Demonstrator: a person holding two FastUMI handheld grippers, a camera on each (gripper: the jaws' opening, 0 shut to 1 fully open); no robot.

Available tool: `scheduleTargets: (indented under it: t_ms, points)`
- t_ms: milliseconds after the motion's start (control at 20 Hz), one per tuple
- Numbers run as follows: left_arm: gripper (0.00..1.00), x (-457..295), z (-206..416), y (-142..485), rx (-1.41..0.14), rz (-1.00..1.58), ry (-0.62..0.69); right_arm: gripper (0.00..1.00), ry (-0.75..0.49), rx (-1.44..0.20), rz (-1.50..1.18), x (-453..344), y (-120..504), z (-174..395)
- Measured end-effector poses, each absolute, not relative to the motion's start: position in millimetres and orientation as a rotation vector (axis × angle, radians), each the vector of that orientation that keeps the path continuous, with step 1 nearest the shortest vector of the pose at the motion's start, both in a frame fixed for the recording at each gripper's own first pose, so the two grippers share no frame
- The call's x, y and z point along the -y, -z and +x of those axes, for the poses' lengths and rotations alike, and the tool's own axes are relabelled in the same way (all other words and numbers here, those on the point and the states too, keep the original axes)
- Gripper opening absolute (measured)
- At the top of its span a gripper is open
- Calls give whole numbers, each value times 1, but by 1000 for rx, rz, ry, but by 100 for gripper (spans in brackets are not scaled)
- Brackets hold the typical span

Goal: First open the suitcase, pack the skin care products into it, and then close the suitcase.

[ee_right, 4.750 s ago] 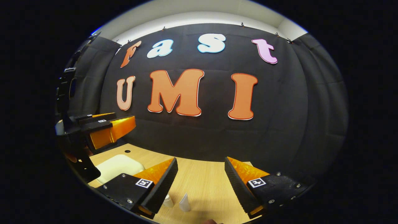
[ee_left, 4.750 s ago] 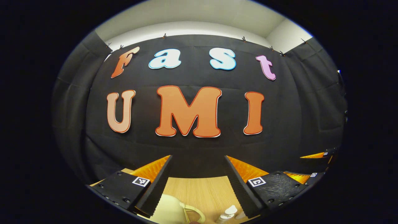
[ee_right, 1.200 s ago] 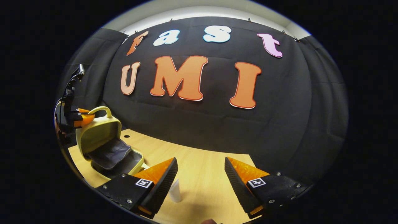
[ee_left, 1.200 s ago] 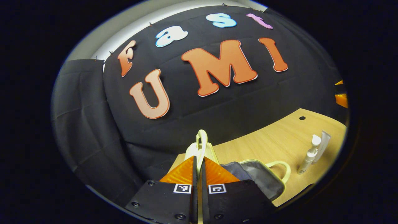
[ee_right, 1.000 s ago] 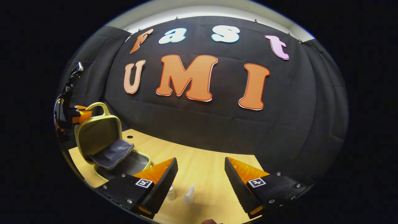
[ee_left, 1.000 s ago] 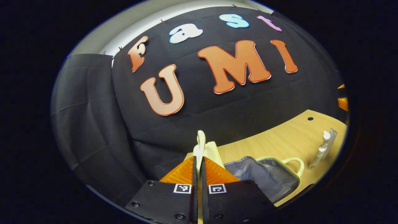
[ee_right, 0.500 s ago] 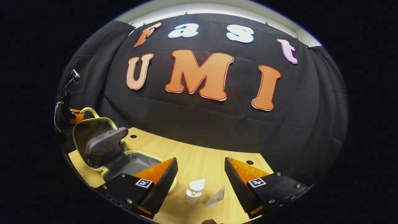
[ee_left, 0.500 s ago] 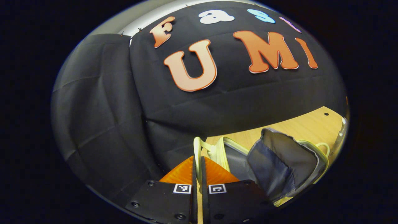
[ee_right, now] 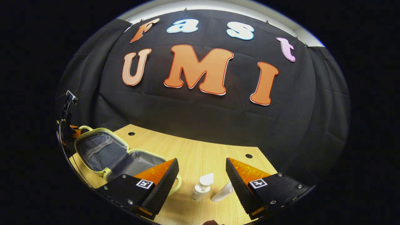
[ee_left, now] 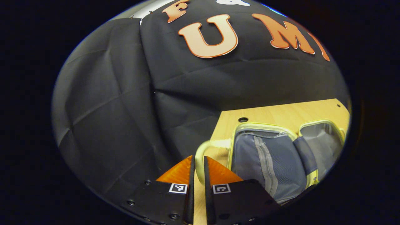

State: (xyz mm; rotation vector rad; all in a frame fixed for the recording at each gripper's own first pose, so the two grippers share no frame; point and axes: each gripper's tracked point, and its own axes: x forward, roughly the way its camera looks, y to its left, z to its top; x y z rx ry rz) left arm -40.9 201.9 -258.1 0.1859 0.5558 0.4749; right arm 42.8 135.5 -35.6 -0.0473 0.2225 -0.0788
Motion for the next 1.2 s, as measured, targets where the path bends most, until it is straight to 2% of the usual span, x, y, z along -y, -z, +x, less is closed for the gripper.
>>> scheduleTargets:
  t_ms: [150,400,600,650,850,1200]
  points:
    - [12,-190,-37,253,-519,161,-462,95,85,-225,-51,-129,38,39]
    - [58,-152,-13,229,-404,140,-385,96,67,-212,-49,-109,40,38]
    - [89,-115,3,216,-339,154,-297,96,50,-204,-49,-89,45,36]
    - [89,-105,7,214,-326,151,-271,96,46,-205,-51,-83,49,35]
    - [100,-55,19,210,-283,130,-144,96,27,-223,-40,-64,64,30]
    - [99,34,15,221,-308,113,99,96,-46,-276,-32,-46,99,27]
